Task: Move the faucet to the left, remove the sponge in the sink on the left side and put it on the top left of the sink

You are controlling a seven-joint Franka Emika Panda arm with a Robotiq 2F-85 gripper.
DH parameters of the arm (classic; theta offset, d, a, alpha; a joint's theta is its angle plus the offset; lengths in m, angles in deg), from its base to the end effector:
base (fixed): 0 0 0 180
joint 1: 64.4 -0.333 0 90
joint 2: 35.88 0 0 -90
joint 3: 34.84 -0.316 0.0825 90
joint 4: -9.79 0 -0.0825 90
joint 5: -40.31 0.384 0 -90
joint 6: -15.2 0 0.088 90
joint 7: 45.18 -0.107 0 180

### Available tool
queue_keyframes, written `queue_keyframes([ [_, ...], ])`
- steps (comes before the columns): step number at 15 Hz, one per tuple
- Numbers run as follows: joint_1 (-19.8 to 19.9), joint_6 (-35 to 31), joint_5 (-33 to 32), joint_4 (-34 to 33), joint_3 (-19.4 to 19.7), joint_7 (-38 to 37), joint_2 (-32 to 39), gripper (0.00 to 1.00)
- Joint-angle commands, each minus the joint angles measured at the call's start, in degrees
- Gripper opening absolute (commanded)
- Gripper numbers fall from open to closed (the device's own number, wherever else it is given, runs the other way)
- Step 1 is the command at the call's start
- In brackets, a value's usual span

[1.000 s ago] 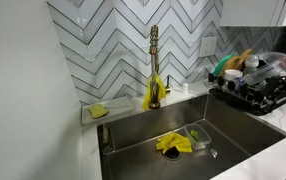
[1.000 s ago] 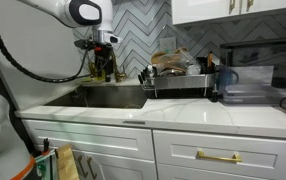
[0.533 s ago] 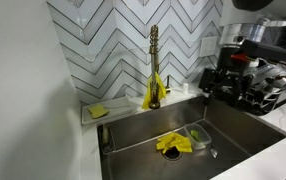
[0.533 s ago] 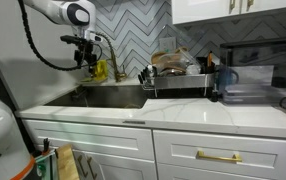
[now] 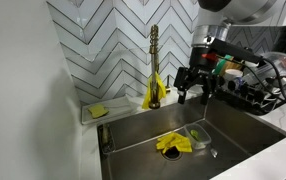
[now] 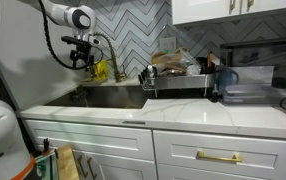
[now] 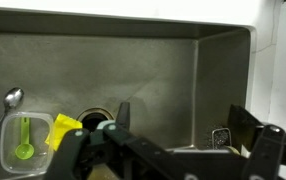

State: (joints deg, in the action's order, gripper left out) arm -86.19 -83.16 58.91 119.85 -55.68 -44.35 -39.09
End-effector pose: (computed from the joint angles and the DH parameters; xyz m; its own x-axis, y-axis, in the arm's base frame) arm 0.3673 0.3827 0.5040 0.7511 0.6421 -0.1534 0.5876 -0.7561 -0.2882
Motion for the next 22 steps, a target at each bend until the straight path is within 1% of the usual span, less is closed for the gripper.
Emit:
queue_keyframes([
  [1, 0.2, 0.3, -0.1, -0.5, -0.2, 0.1, 0.2, 1.00],
  [7, 0.2, 0.9, -0.1, -0.8, -0.2, 0.2, 0.2, 1.00],
  [8, -0.1, 0.9, 0.4, -2.6, -0.5, 0.5, 1.6, 1.00],
  [10, -1.3, 1.3, 2.8, -8.4, -1.8, -0.1, 5.8, 1.00],
  [12, -2.8, 2.9, 3.6, -15.1, -3.6, 0.0, 10.2, 1.00],
  [13, -3.6, 4.7, 5.2, -19.0, -4.5, 0.2, 13.1, 1.00],
  [14, -4.6, 6.4, 4.7, -22.1, -5.3, -1.9, 15.5, 1.00],
  [15, -5.7, 7.7, 2.5, -24.5, -5.8, -3.9, 17.1, 1.00],
  [16, -4.3, 4.1, 3.7, -17.9, -4.6, -1.2, 11.7, 1.00],
  [18, -5.8, 5.6, 3.5, -21.9, -5.1, -2.6, 15.1, 1.00],
  [22, -5.9, 6.3, 3.5, -23.6, -5.0, -2.8, 16.9, 1.00],
])
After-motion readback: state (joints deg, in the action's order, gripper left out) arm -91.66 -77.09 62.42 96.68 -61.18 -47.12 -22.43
